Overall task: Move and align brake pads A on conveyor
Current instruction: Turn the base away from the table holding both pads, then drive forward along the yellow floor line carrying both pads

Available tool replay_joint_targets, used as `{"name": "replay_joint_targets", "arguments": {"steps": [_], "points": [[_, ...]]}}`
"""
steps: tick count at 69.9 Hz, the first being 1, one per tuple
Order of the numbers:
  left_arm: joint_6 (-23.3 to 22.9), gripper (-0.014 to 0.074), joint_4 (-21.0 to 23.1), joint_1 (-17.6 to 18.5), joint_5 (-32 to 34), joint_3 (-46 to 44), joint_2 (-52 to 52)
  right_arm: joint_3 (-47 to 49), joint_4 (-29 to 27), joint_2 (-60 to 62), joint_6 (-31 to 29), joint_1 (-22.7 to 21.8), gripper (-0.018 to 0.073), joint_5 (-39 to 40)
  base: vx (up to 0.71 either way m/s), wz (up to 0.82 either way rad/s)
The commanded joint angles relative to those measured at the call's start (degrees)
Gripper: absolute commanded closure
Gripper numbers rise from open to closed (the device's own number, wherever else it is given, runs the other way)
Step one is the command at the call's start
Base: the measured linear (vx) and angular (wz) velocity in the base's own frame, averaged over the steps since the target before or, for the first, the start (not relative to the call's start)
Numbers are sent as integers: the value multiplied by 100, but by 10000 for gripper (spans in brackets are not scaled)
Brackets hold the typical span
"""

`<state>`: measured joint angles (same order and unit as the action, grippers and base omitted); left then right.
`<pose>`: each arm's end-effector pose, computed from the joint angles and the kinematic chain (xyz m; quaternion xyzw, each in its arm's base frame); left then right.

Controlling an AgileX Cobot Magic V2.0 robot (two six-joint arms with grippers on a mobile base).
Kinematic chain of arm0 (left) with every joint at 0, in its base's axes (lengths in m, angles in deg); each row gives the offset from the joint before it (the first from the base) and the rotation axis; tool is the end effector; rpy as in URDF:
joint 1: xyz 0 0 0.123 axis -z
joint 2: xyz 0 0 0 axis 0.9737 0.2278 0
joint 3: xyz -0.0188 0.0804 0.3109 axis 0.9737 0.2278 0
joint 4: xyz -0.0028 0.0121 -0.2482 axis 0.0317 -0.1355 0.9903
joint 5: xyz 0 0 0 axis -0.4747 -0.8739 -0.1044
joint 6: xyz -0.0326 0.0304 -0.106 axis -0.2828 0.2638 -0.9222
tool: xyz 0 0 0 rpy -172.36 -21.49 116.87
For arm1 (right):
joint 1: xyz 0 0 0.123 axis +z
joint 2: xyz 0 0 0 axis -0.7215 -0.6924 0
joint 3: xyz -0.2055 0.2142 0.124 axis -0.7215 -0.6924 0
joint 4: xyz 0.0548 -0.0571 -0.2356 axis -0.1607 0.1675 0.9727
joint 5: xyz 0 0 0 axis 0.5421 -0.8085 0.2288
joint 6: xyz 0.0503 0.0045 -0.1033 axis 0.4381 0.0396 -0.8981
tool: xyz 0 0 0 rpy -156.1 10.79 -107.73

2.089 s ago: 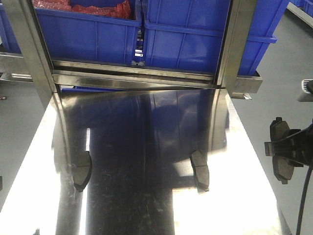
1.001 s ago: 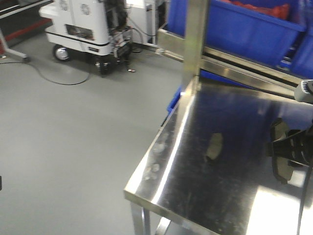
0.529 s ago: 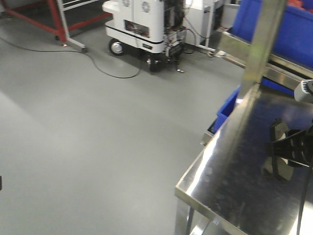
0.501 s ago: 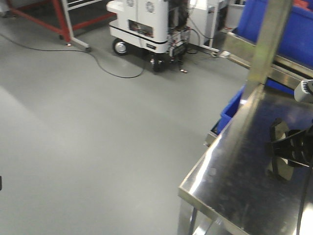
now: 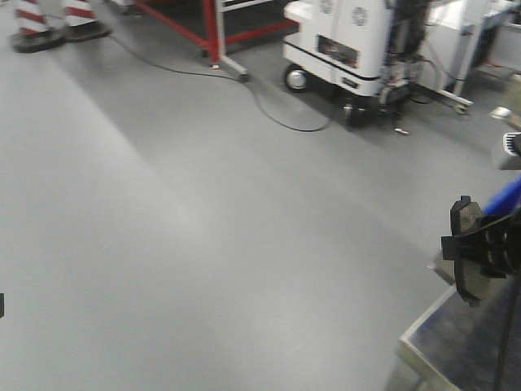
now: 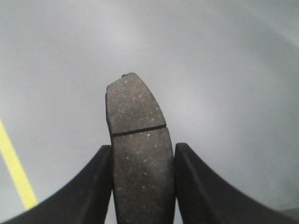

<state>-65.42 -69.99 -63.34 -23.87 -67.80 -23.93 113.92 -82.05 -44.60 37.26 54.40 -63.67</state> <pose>0.1290 -0.0028 0.2900 -0.0541 0.9162 0.0147 0.3968 0.1947 0.0306 0.3218 -0.0294 0.9407 0.0490 0.3343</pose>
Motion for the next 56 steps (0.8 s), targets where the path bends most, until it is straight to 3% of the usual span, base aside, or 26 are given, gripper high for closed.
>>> {"name": "replay_joint_targets", "arguments": {"steps": [1, 35, 56], "points": [[4, 469, -122, 25, 358, -162, -68, 165, -11, 102, 1, -23, 555, 369, 4, 61], [4, 469, -122, 25, 358, -162, -68, 165, -11, 102, 1, -23, 555, 369, 5, 66], [4, 469, -122, 25, 358, -162, -68, 165, -11, 102, 1, -23, 555, 369, 9, 42]]}}
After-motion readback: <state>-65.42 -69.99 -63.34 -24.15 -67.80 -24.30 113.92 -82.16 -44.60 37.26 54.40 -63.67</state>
